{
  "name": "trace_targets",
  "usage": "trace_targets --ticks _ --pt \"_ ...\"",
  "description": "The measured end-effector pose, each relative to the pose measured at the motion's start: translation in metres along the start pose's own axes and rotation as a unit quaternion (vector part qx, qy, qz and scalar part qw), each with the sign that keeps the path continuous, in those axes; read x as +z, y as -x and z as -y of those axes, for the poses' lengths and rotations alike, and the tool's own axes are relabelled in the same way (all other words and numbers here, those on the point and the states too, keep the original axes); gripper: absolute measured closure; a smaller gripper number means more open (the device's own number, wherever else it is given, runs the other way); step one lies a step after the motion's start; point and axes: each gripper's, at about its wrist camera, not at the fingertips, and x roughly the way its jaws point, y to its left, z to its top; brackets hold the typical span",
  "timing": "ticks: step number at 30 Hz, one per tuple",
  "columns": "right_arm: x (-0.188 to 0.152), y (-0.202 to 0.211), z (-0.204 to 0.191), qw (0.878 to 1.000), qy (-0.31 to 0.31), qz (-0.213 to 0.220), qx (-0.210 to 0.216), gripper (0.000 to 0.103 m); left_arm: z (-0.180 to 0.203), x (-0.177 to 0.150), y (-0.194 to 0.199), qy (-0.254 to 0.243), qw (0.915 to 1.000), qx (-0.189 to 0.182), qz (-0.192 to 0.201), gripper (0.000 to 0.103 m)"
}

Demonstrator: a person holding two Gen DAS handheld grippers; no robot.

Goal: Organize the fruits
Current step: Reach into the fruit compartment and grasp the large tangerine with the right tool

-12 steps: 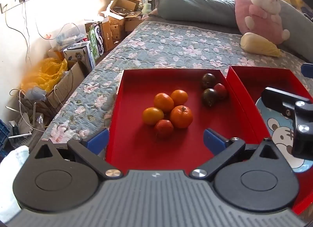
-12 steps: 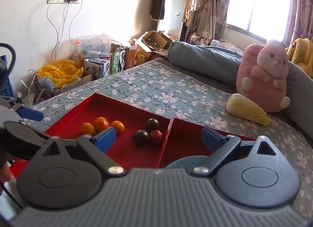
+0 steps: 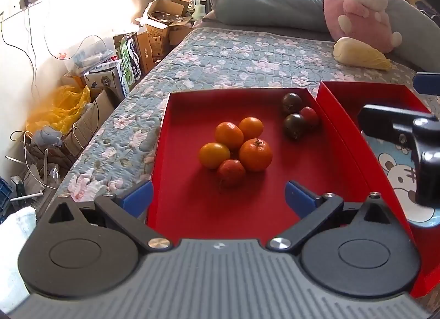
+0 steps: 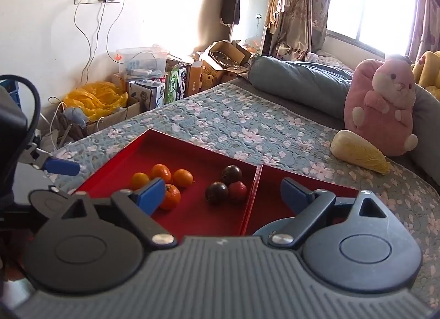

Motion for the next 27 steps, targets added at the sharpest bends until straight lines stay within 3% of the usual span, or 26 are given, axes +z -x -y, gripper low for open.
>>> trace_targets --ticks 2,4,11,15,19,27 --pt "-0.002 -0.001 -0.001 1.000 -0.005 -0.007 0.004 0.026 -0.004 -0.004 -0.003 0.001 1.0000 0.004 -0.007 0.001" --pt "-0.005 -0.004 -0.003 1.000 -0.012 -0.014 0.011 0.026 -0.008 -0.008 -0.004 0.004 1.0000 0.000 -0.006 0.002" --pt "-0.004 -0.016 -0.007 0.999 -0.006 -0.029 0.036 0.029 -0.016 -0.014 -0.014 0.022 0.9995 0.007 -0.022 0.021" --pt "0.000 -0.033 -0.013 0.997 -0.006 -0.045 0.058 0.037 -0.012 -0.016 -0.016 0.004 0.9998 0.005 -0.020 0.024" --pt "0.001 -0.054 -0.024 0.995 0.004 -0.069 0.076 0.046 -0.013 -0.017 -0.020 0.007 0.9997 0.000 -0.024 0.036" --pt "-0.002 -0.089 -0.040 0.990 0.019 -0.104 0.096 0.049 -0.012 -0.015 -0.026 0.015 0.9994 0.002 -0.030 0.037"
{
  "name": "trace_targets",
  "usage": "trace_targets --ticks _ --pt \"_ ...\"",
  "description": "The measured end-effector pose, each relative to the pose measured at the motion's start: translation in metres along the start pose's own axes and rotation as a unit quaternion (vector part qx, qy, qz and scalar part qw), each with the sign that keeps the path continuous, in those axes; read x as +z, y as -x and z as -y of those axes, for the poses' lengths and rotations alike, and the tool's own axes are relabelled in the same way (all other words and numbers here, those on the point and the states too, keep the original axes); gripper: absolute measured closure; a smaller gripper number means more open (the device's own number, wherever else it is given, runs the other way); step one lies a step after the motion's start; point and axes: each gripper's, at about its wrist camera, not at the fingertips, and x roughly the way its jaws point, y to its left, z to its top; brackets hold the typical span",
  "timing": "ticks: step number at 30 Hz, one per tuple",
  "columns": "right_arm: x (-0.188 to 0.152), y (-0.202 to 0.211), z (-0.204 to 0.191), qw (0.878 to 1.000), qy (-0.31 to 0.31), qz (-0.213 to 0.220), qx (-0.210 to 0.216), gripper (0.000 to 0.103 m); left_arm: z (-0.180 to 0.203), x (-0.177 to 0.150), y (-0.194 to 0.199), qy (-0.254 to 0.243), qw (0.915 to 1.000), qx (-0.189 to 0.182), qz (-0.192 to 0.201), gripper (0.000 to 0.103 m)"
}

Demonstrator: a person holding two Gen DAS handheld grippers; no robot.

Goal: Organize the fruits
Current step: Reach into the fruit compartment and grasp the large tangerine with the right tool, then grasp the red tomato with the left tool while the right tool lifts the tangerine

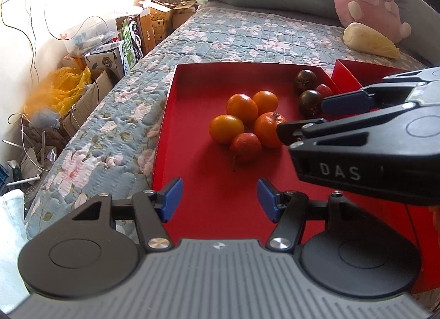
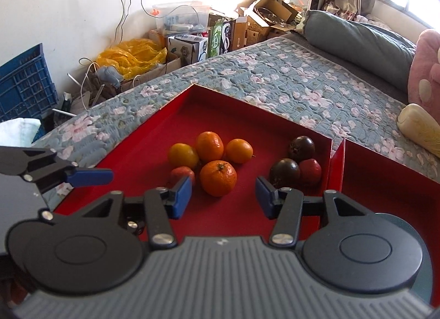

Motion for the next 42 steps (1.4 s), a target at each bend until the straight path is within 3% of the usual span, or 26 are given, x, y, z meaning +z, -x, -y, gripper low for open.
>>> trace_targets --ticks 10,14,25,42 --pt "0.008 -0.032 0.003 0.999 -0.024 -0.023 0.005 0.049 0.003 0.004 -0.007 0.009 0.9999 -0.002 -0.009 0.037" --pt "0.009 -0.043 0.004 0.999 -0.031 -0.036 0.016 0.062 0.002 0.004 -0.009 0.011 0.9999 -0.002 -0.012 0.037" --pt "0.008 -0.060 -0.001 0.998 -0.038 -0.049 0.017 0.059 -0.001 0.005 -0.014 0.017 0.9997 -0.003 -0.019 0.036" --pt "0.005 0.016 0.024 0.993 -0.111 0.037 0.008 0.060 0.001 0.024 -0.042 0.050 0.9983 0.000 -0.027 0.036"
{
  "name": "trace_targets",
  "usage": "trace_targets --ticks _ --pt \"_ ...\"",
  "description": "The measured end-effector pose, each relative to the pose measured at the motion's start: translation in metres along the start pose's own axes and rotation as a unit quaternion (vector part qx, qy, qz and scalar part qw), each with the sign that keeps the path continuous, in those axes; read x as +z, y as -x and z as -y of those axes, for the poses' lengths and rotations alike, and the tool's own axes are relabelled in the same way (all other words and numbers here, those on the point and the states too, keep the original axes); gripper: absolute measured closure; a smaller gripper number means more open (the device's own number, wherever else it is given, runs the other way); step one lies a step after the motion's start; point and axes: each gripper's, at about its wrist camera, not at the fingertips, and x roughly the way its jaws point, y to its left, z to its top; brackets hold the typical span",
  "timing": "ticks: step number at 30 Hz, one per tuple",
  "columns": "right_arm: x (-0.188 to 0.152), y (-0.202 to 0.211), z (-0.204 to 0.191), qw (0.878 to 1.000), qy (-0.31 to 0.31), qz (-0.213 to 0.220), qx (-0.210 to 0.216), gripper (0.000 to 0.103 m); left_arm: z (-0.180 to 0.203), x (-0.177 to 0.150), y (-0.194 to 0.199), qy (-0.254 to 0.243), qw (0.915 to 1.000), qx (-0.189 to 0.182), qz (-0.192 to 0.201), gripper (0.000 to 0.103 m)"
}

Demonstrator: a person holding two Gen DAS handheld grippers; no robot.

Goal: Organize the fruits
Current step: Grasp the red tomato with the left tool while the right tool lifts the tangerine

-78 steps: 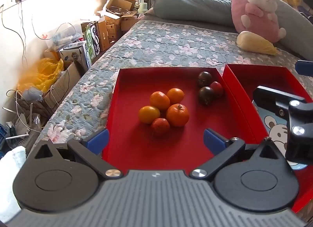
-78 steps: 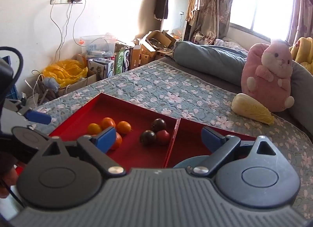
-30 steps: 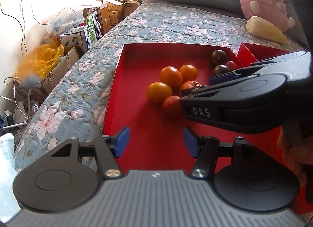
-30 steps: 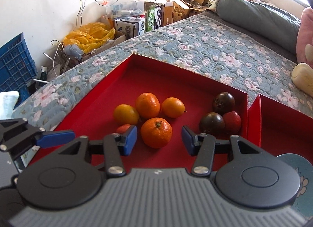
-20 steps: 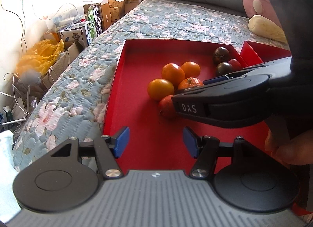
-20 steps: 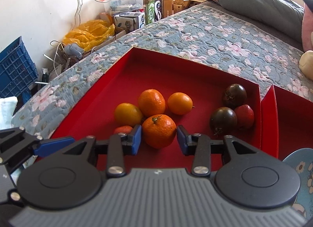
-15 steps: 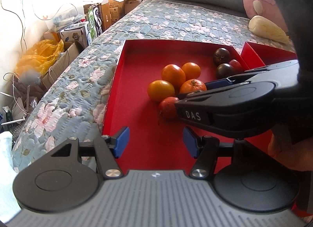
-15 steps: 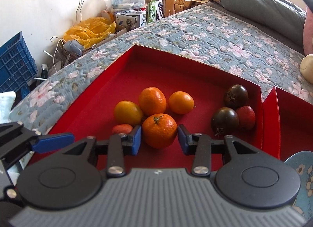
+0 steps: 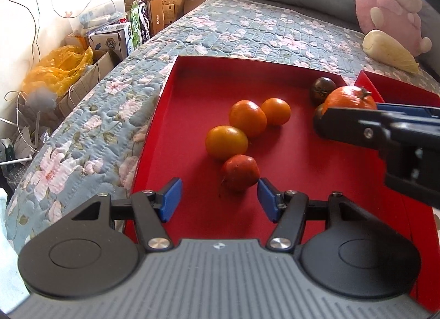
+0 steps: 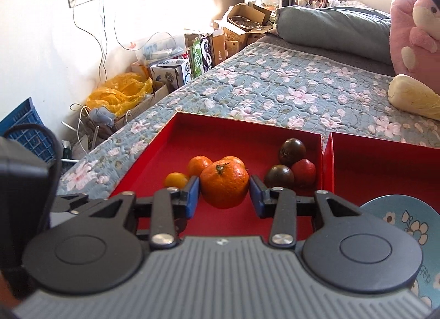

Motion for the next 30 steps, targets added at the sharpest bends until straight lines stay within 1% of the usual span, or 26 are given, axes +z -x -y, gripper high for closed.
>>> trace_targets --ticks 3,5,10,11,15,17,18,21,30 --pt "-0.001 0.009 0.004 1.000 -0.002 0.006 -0.001 0.060 0.004 0.002 -0.003 -0.005 1.0000 -0.002 0.003 0.036" --pt "-0.002 0.013 0.006 1.000 -0.001 0.009 -0.004 0.060 0.006 0.003 -0.005 -0.007 0.9999 -0.010 -0.001 0.037" --pt "-0.007 0.024 0.014 1.000 -0.006 0.010 -0.006 0.060 0.011 0.004 -0.008 -0.013 0.9999 -0.010 0.001 0.038" --pt "-0.009 0.025 0.015 1.000 -0.007 0.009 -0.006 0.060 0.012 0.005 -0.009 -0.014 0.9998 -0.011 0.003 0.042" --pt "-0.016 0.033 0.015 1.000 -0.004 0.006 -0.004 0.060 0.013 0.006 -0.011 -0.019 0.9997 -0.015 0.009 0.050" --pt "-0.020 0.036 0.015 1.000 -0.001 0.003 -0.004 0.060 0.013 0.007 -0.011 -0.018 0.9996 -0.018 0.011 0.063" --pt "-0.021 0.037 0.015 1.000 0.000 0.002 -0.003 0.060 0.012 0.007 -0.011 -0.017 0.9995 -0.024 0.012 0.066" --pt "-0.026 0.041 0.014 1.000 0.003 -0.001 -0.003 0.060 0.013 0.006 -0.010 -0.018 0.9993 -0.032 0.011 0.066" --pt "-0.037 0.051 0.014 1.000 0.007 -0.004 -0.002 0.060 0.014 0.003 -0.001 -0.023 0.9991 -0.033 0.016 0.066"
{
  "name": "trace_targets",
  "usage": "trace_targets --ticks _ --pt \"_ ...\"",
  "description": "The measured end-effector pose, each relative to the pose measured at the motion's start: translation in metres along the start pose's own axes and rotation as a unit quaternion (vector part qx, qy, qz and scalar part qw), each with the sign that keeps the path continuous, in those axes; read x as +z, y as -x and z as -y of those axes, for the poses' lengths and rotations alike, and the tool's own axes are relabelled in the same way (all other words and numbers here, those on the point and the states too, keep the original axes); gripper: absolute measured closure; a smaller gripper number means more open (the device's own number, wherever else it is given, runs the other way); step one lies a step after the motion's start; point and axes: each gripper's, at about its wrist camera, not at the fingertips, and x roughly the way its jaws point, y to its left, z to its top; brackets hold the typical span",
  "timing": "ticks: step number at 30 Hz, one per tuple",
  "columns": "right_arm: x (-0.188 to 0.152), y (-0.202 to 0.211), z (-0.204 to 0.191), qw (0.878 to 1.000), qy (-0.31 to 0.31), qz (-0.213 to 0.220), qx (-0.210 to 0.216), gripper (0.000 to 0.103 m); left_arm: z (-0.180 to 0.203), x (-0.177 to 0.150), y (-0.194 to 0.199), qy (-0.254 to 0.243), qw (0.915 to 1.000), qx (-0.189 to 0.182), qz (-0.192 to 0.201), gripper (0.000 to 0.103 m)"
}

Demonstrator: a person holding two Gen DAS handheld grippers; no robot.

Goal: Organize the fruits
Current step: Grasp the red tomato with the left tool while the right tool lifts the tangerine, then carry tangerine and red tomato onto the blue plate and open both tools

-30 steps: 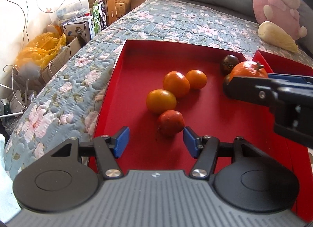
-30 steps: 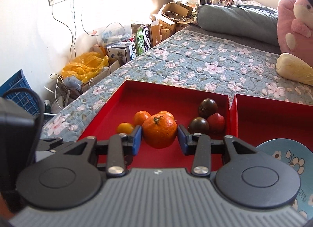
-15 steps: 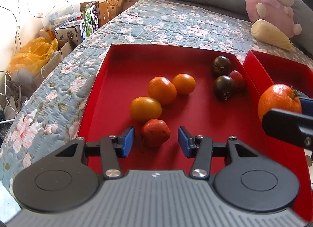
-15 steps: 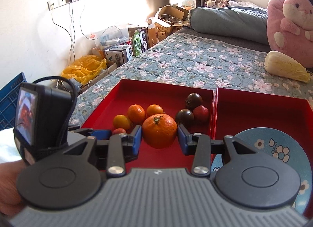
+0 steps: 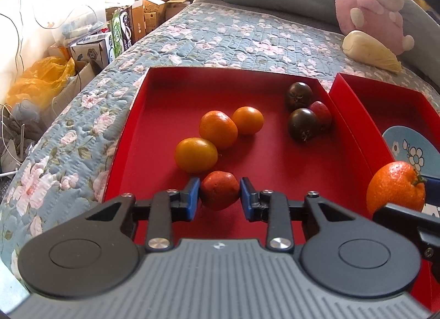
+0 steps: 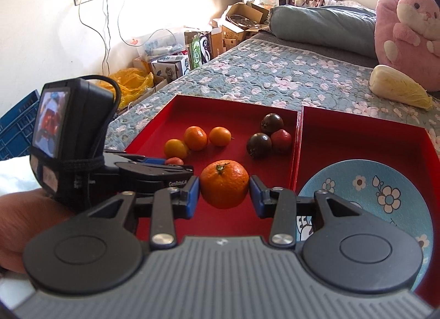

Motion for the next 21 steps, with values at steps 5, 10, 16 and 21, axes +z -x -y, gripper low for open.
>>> trace_targets --ticks 5,10,16,21 --pt "-0.004 0.008 0.003 1.000 -0.002 -0.001 -0.006 0.060 0.005 -0.003 0.007 -0.005 1.0000 -0.004 0.004 0.066" --pt "-0.005 0.014 0.005 1.000 -0.003 -0.002 -0.009 0.060 0.009 -0.004 0.012 -0.009 0.9999 -0.009 0.006 0.066" --pt "-0.003 0.019 0.008 1.000 -0.002 0.002 -0.014 0.060 0.019 -0.004 0.018 -0.019 0.9996 -0.017 0.012 0.066" --pt "-0.004 0.026 0.013 1.000 -0.004 0.006 -0.022 0.060 0.031 -0.003 0.024 -0.029 0.9991 -0.025 0.019 0.066"
